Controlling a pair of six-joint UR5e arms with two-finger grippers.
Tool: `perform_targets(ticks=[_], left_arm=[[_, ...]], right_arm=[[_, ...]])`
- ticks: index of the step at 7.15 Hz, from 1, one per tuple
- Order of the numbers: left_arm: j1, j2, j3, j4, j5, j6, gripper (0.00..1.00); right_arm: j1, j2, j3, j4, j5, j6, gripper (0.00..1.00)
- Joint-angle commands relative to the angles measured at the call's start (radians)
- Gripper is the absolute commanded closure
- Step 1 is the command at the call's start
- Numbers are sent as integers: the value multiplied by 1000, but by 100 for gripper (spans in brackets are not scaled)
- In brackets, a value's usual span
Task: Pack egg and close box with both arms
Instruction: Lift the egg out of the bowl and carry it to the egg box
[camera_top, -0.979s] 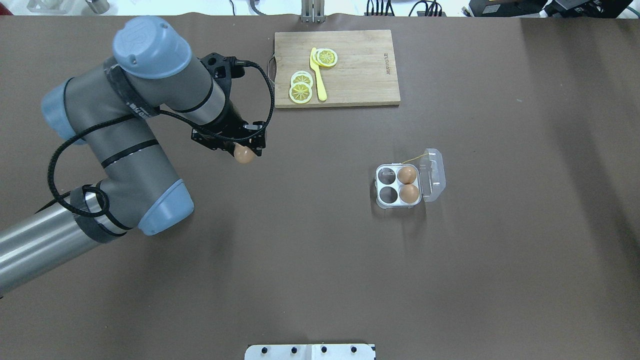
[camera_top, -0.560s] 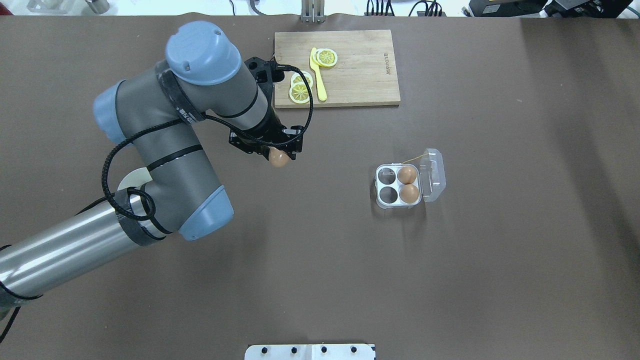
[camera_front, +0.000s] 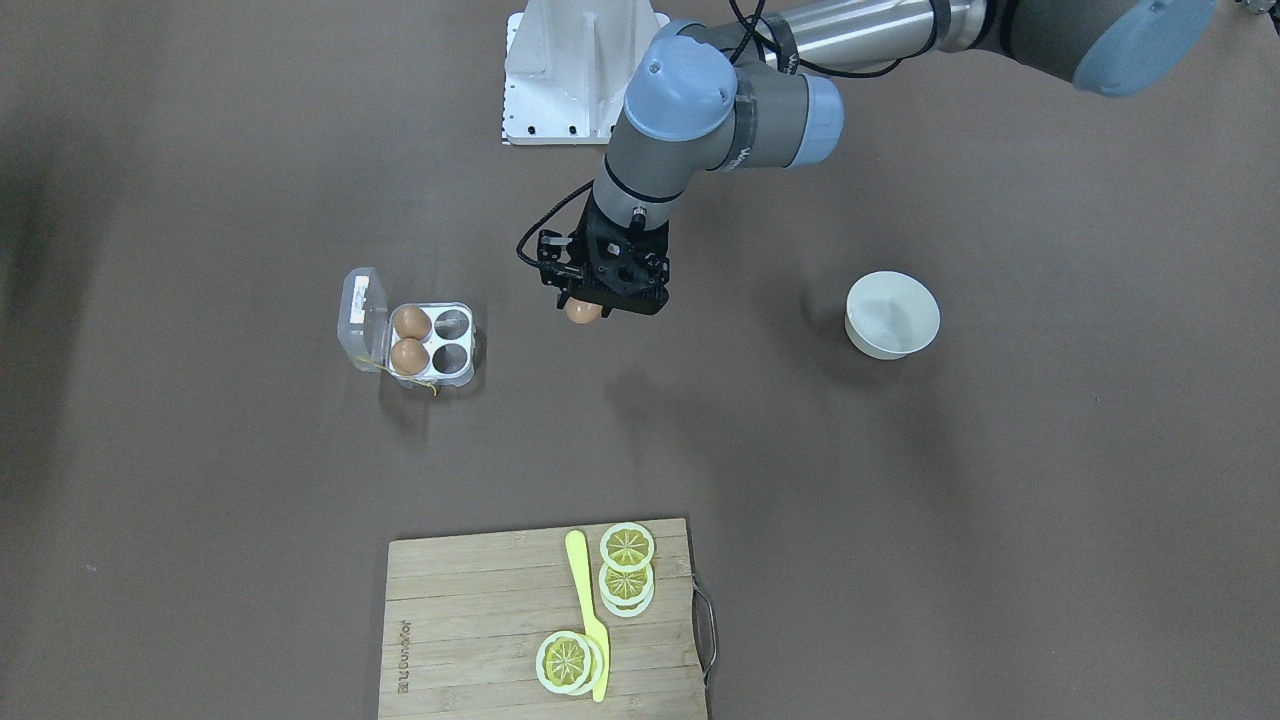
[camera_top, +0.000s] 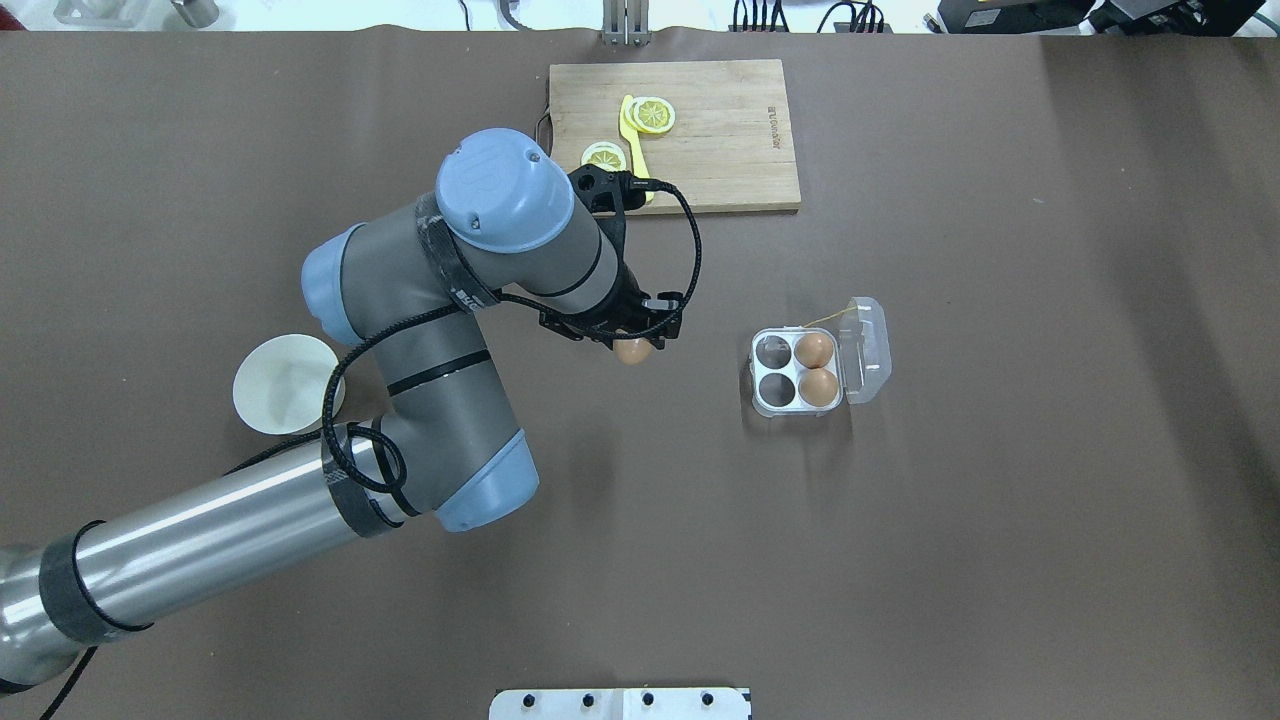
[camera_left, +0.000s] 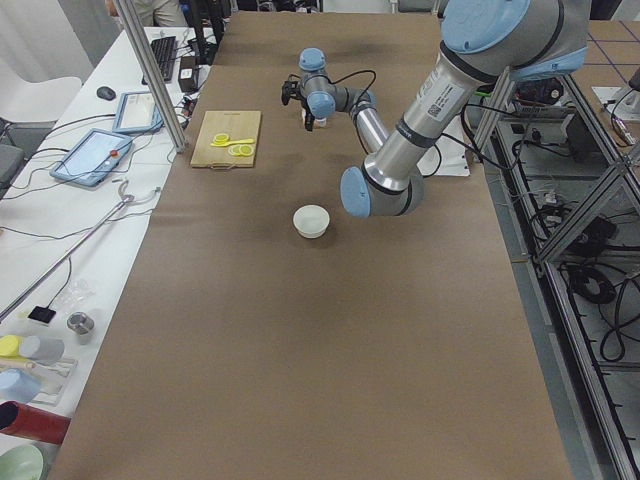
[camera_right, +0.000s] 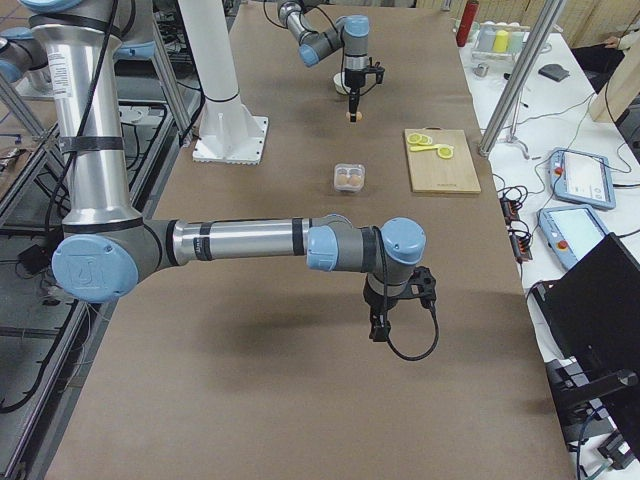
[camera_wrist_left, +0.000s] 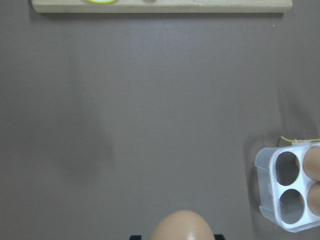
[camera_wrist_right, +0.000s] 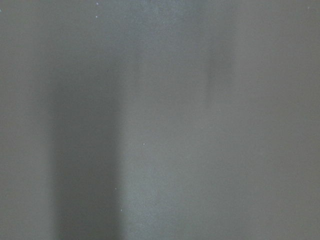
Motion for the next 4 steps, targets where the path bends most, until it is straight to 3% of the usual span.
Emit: perform_targets(ticks=[1,4], left_arm=[[61,-45,27,-74,86,-56,67],[104,-116,142,-207,168,-102,67]], right_arm=[[0,-1,-1,0,-1,-2,0],[1,-2,-1,0,-18,-2,0]])
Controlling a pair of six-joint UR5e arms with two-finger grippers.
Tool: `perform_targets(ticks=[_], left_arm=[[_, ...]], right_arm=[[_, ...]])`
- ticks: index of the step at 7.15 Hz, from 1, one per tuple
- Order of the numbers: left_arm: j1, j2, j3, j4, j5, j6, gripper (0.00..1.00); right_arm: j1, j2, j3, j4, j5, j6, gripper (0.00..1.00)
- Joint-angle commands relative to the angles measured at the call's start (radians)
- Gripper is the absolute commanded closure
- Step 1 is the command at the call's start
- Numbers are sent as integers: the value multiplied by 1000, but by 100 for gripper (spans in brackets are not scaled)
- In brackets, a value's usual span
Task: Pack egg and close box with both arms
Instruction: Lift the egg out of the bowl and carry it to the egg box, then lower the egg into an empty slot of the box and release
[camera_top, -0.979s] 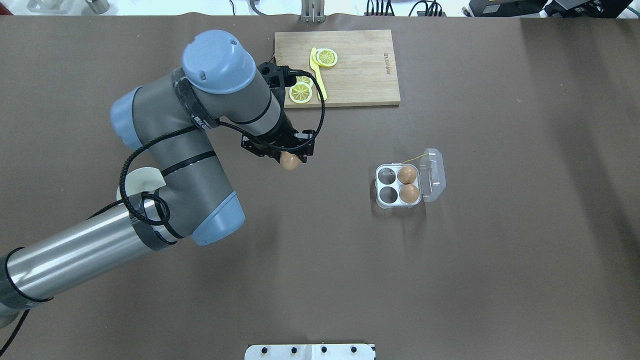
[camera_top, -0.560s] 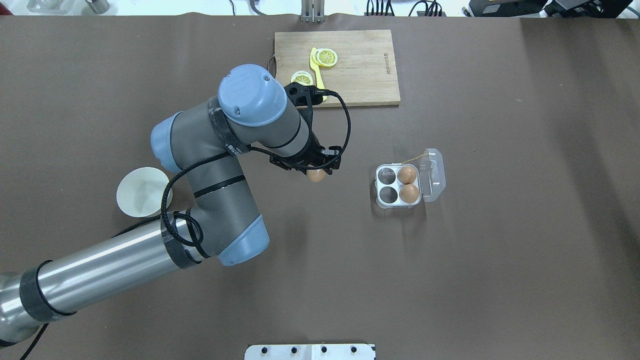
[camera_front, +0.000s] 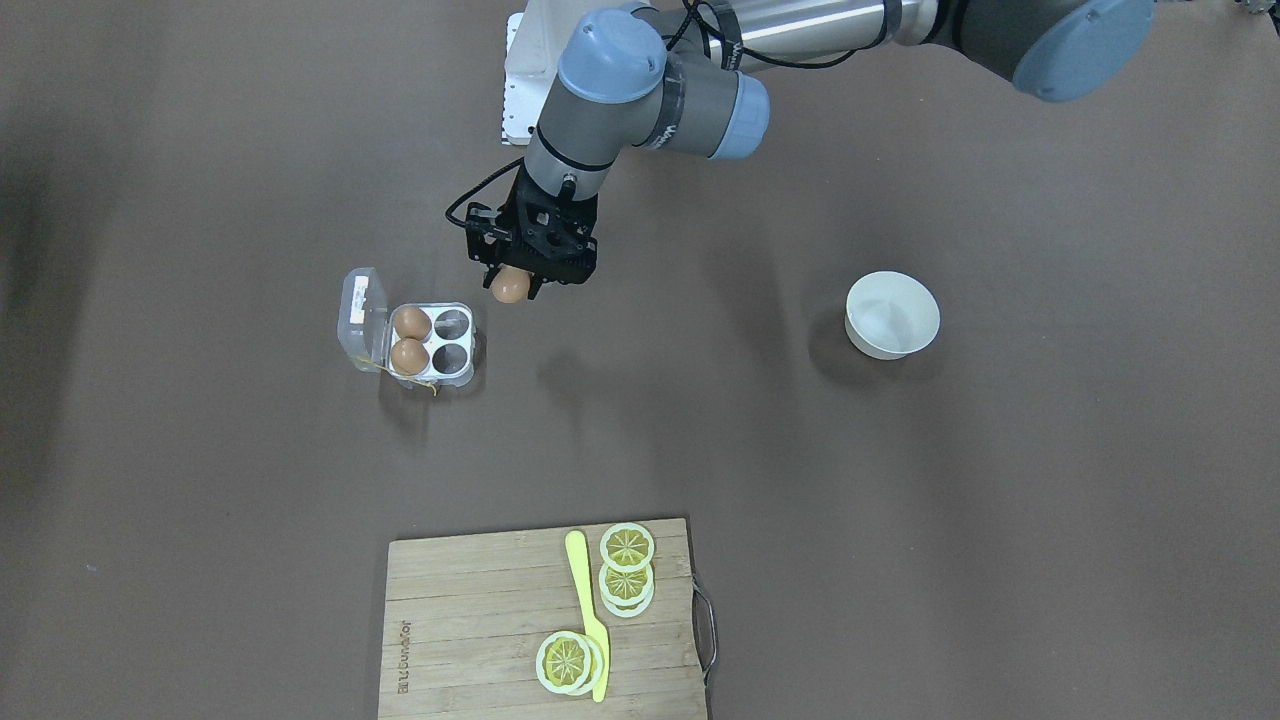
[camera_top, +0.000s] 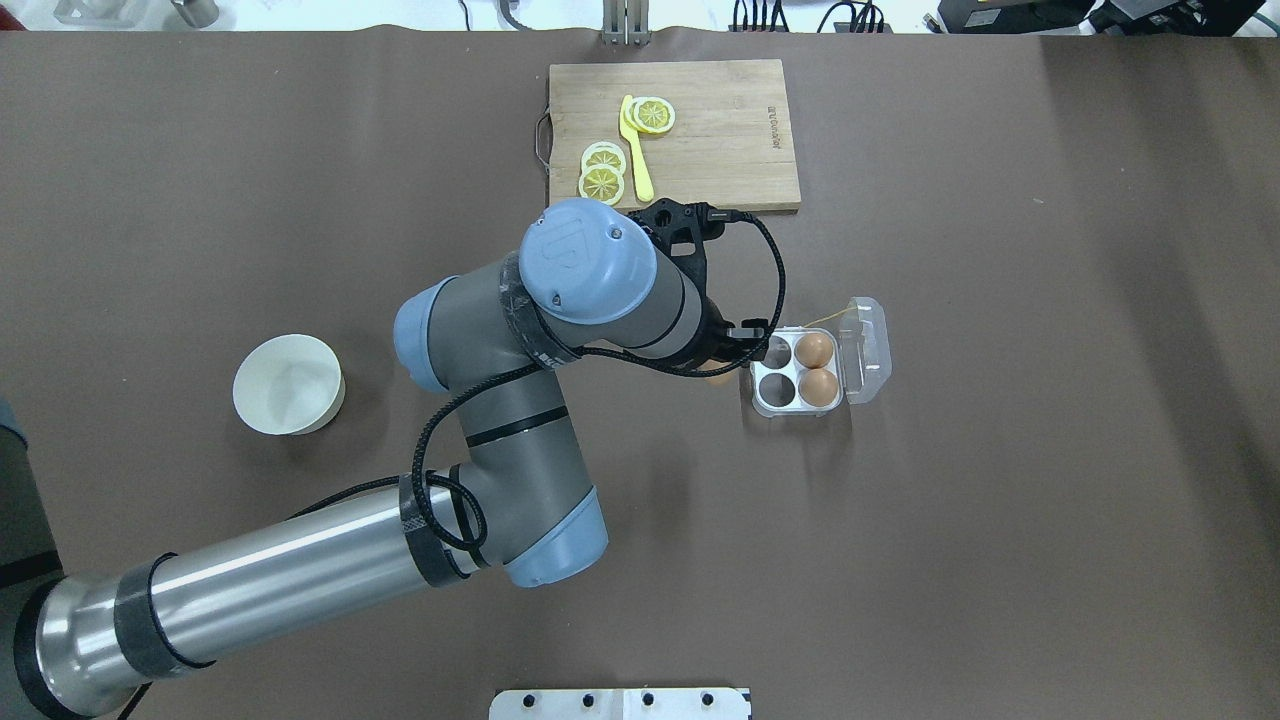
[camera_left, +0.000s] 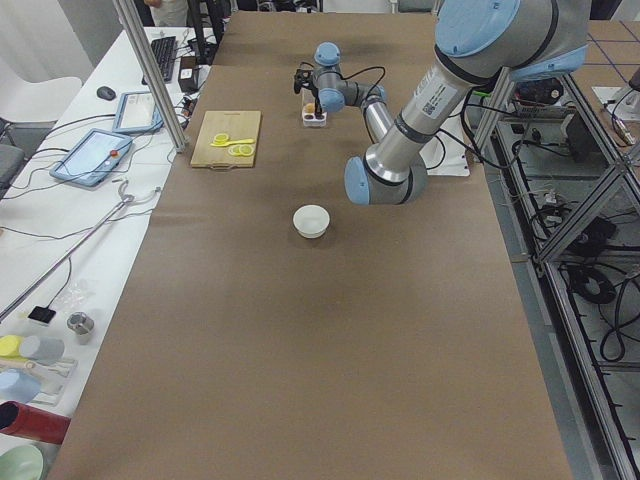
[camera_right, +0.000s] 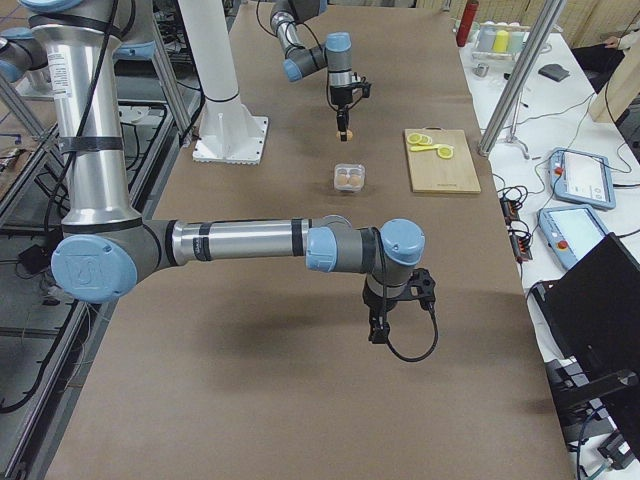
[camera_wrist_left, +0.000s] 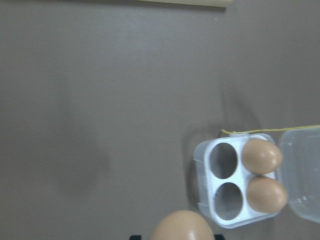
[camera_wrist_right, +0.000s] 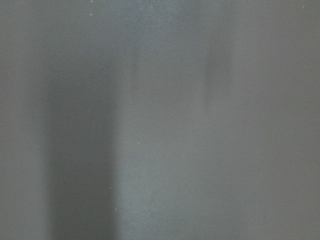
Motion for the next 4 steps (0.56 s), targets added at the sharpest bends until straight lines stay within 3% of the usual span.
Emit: perform_targets(ticks=[1,4], left_arm=[[26,-47,74,-77,67,-9,67],[47,-90,136,-157,145,-9,67]], right_arm=[[1,1,0,0,-3,0,0],[1,9,0,0,-4,-2,0]])
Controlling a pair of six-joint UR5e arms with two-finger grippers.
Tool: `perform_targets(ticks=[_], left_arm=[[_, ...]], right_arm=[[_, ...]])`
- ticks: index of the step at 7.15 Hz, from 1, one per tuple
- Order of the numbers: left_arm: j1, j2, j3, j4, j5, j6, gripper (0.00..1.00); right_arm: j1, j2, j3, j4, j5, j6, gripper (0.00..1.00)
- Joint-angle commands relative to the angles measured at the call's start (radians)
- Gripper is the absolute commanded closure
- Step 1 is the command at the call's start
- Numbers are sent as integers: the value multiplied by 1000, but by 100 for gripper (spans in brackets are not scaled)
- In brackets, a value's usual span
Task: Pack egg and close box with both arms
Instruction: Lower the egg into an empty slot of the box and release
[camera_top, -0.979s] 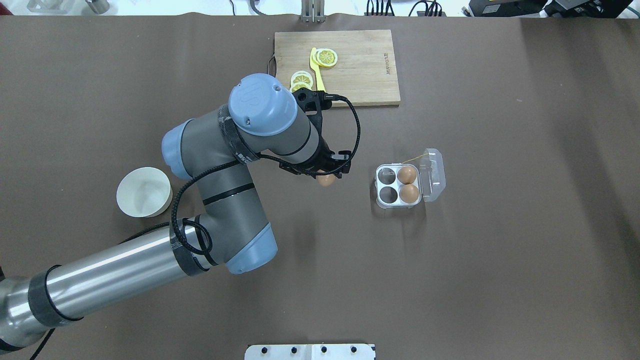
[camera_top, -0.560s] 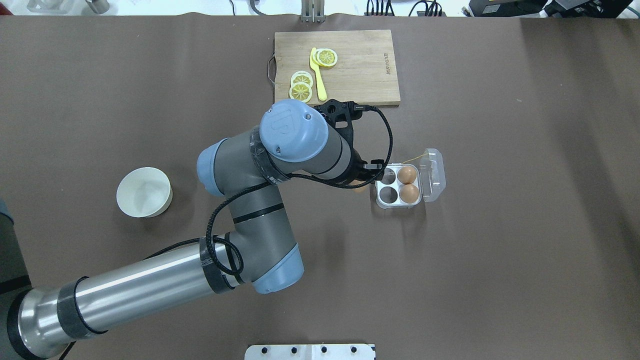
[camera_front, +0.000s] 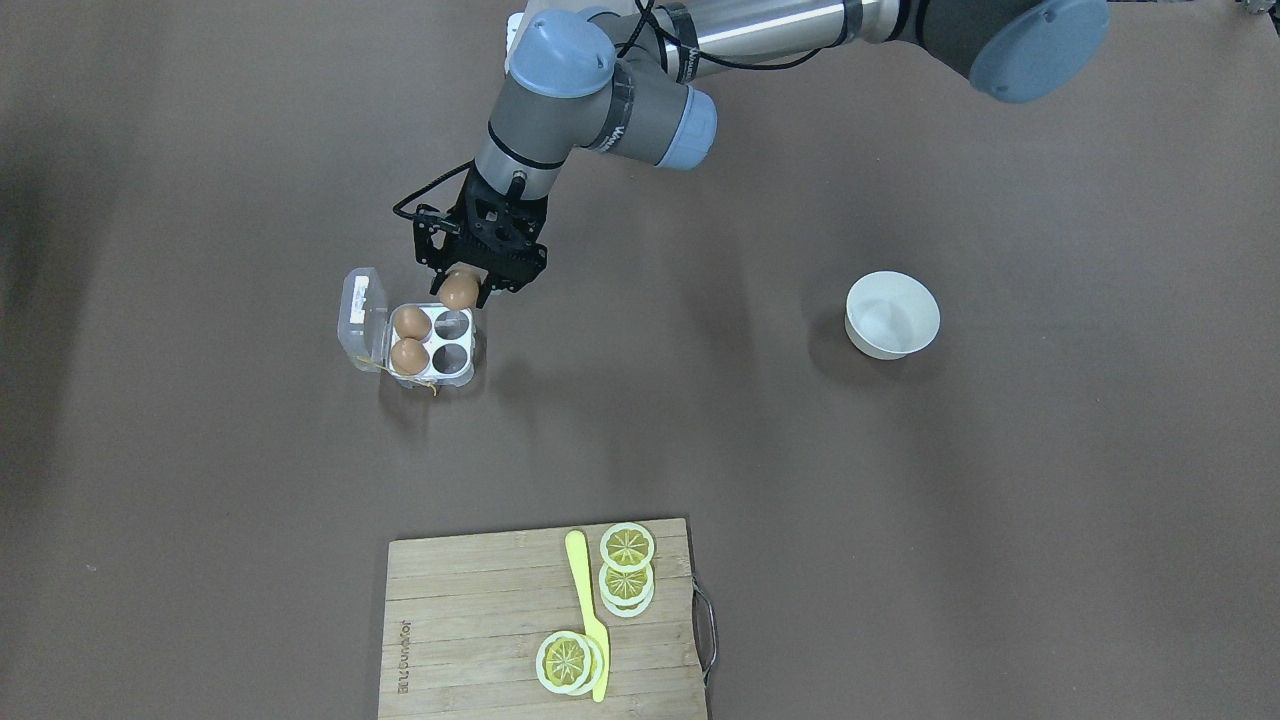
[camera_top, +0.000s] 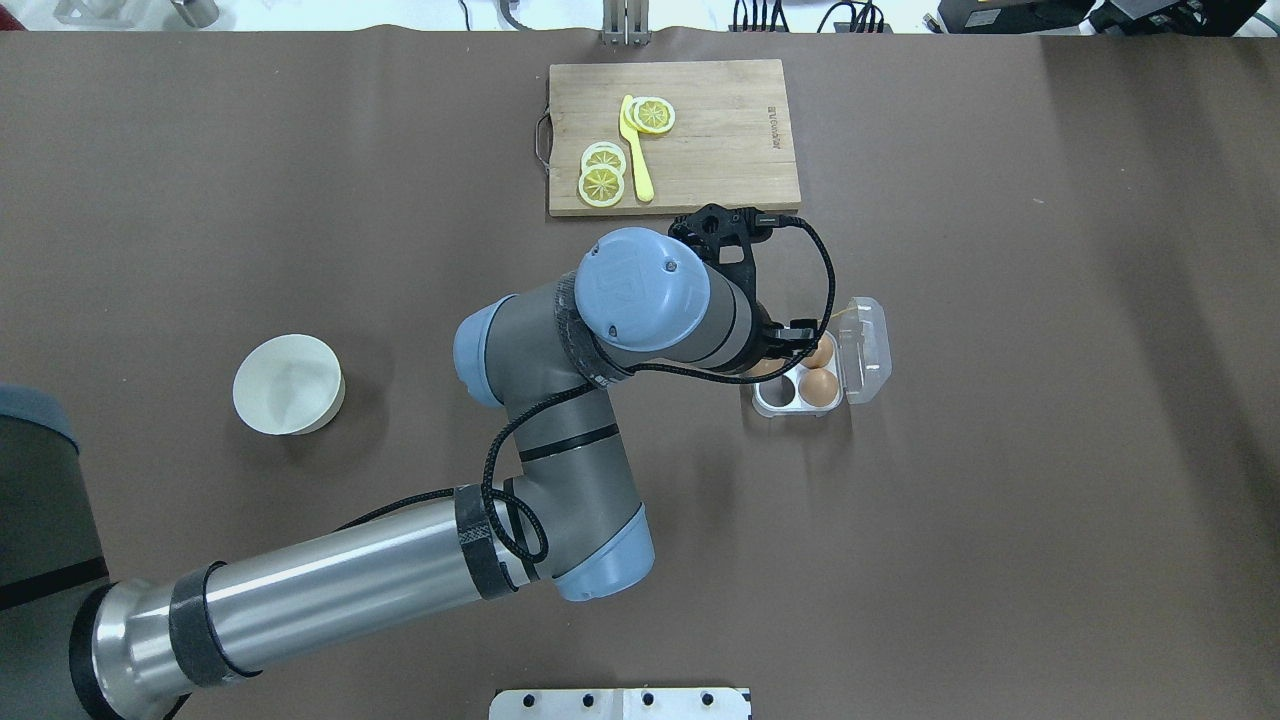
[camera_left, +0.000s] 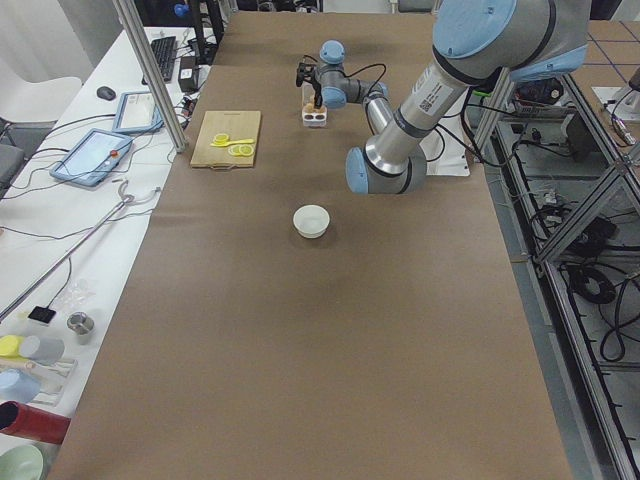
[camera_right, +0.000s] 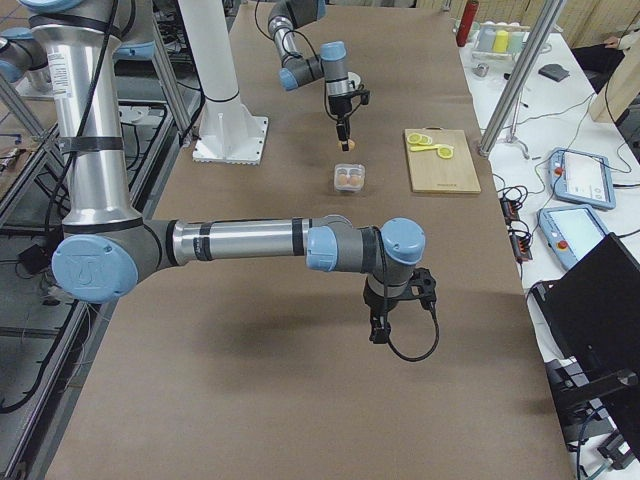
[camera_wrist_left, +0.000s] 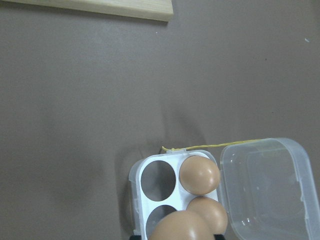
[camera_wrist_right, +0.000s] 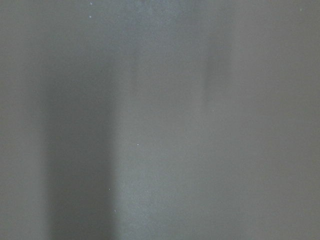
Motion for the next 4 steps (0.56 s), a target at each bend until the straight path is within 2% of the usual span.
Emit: perform_targets(ticks=[1,4], left_arm=[[26,-31,67,-60,80,1,67],[26,-42,161,-141,105,13,67]], right_arm=[[-2,7,0,0,-1,-1,0],[0,9,2,-2,-3,-1,0]])
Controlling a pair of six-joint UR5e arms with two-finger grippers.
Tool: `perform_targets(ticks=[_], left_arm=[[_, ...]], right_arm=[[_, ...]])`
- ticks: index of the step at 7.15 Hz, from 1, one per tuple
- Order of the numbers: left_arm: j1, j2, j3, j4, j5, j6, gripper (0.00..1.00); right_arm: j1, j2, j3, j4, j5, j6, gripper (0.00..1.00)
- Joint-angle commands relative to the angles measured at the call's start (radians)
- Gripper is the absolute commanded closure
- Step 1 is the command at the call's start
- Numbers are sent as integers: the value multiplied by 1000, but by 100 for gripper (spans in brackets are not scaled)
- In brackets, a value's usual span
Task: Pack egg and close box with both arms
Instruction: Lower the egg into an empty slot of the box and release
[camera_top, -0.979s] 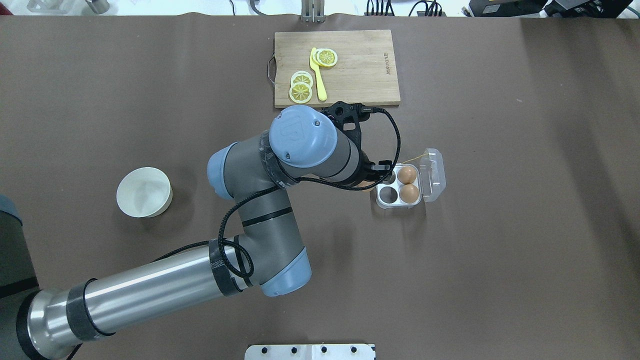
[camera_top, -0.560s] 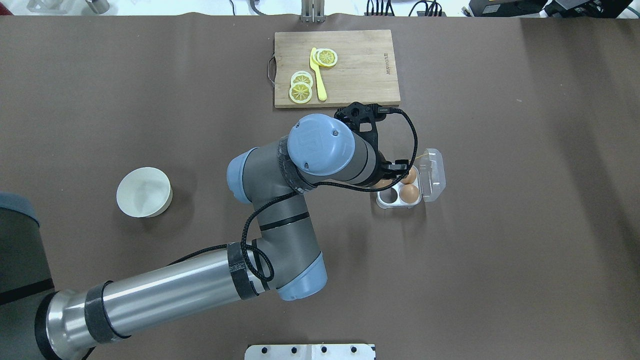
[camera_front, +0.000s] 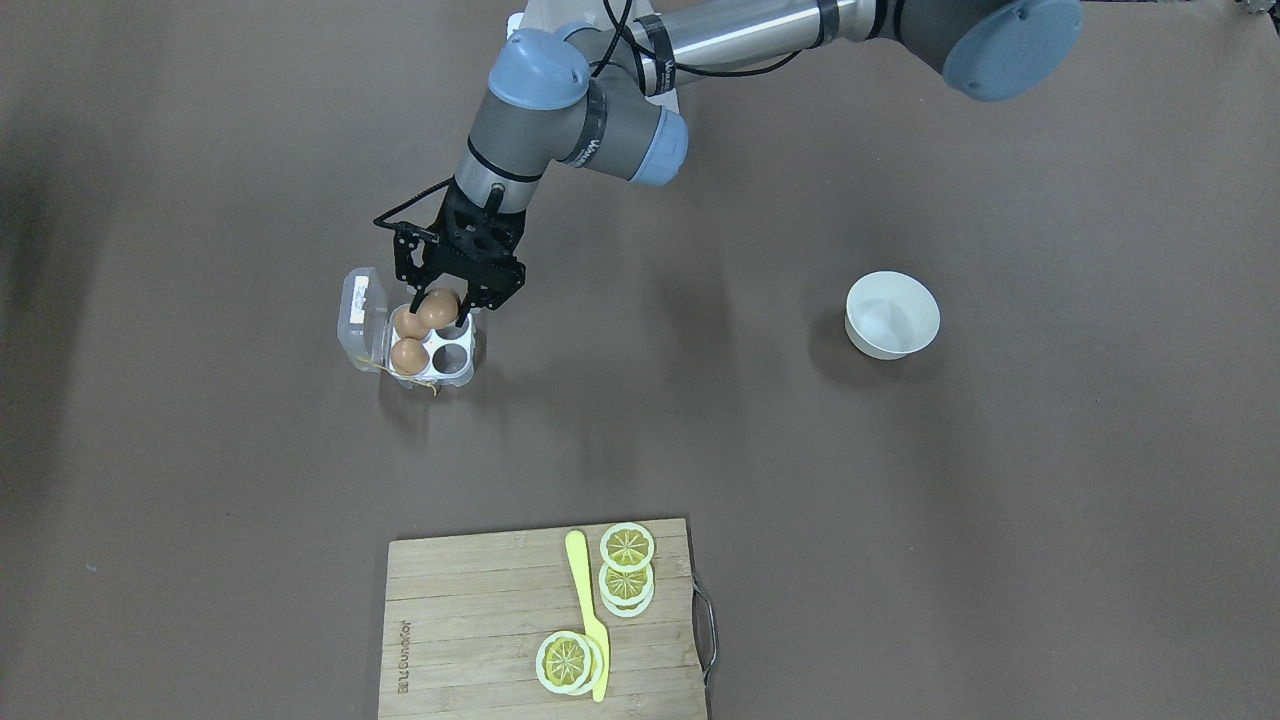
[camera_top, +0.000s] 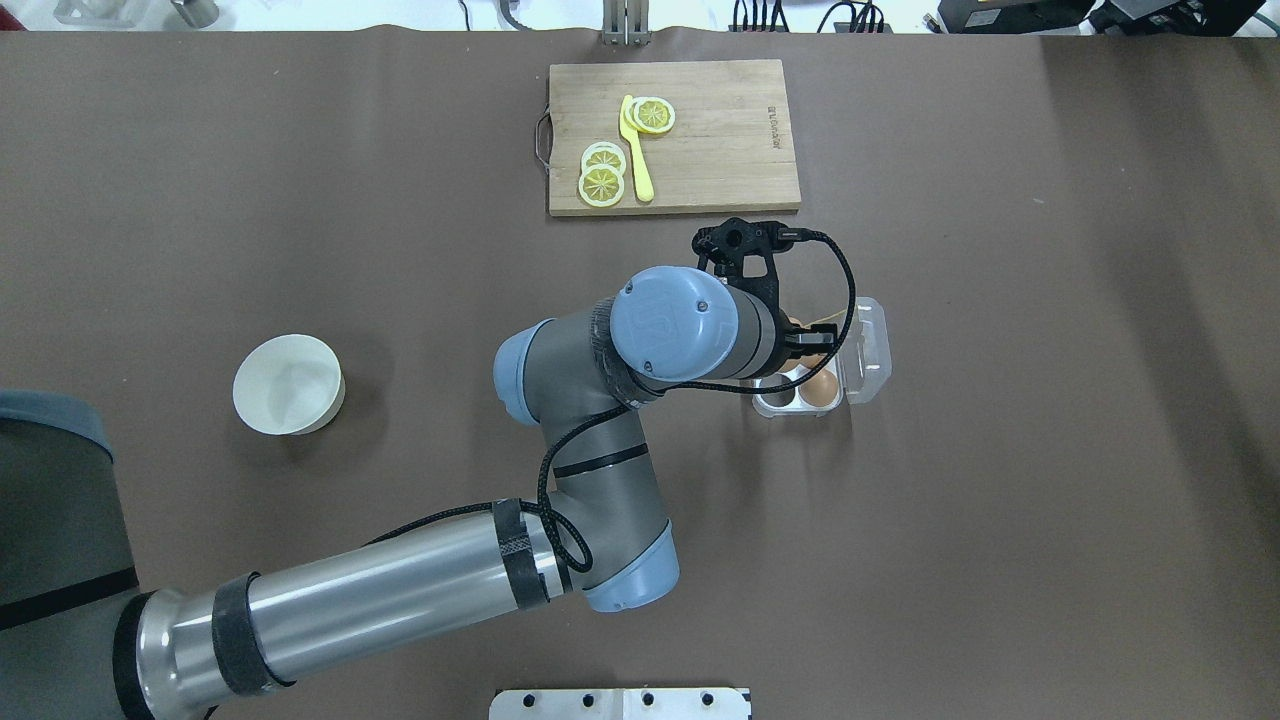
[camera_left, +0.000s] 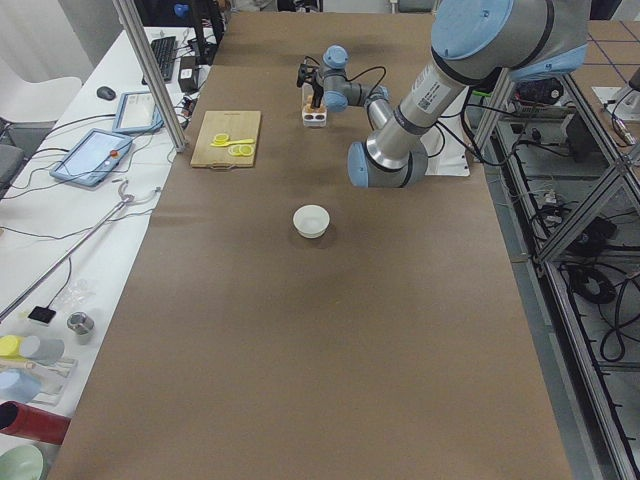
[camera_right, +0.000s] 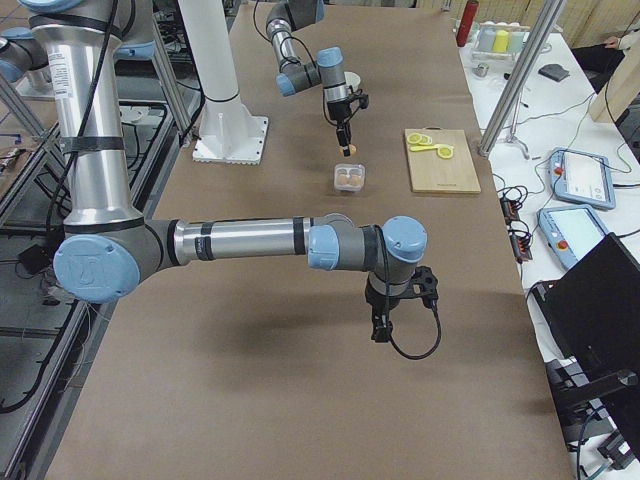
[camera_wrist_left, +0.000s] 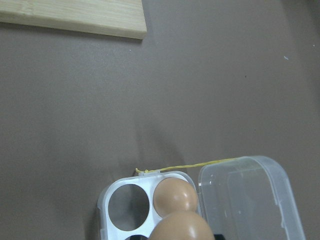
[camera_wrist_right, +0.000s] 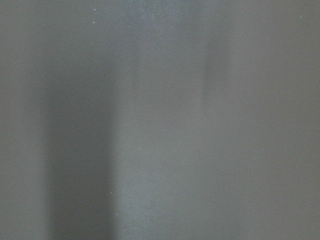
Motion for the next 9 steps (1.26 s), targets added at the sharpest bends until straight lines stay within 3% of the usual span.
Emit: perform_targets(ticks=[1,9], left_arm=[[1,-6,52,-40,17,5,67],[42,-20,61,-39,54,1,60]], right_arm=[[0,2,0,0,0,0,0],[0,5,8,0,1,0,0]])
